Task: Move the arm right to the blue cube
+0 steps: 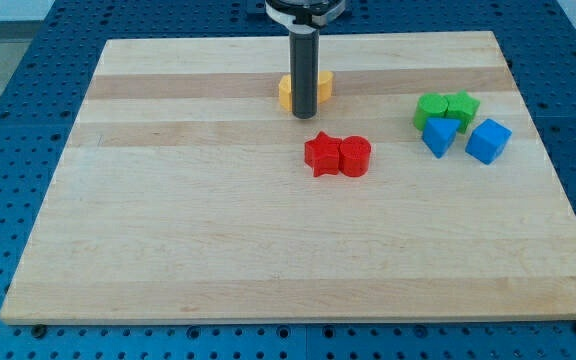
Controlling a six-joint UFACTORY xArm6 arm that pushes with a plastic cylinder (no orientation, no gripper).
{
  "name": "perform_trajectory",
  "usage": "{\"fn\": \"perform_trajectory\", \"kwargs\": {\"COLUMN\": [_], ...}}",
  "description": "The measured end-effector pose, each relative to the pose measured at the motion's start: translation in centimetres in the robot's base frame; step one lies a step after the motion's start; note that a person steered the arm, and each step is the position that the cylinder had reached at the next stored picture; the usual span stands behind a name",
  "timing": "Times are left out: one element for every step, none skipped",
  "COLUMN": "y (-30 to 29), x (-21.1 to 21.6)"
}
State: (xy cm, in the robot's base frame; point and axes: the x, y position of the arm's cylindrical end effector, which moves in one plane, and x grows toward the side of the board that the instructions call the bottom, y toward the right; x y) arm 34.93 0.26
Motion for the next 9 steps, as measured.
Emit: {"fn": "perform_trajectory", "kwargs": {"y": [-0.1,-0.1,-0.1,0.8,3.0,4.8,5.2,7.5,11.0], "x": [-0.9,-1.1,-0.3,1.6,2.2,1.3,-1.3,-2.5,-3.9]}}
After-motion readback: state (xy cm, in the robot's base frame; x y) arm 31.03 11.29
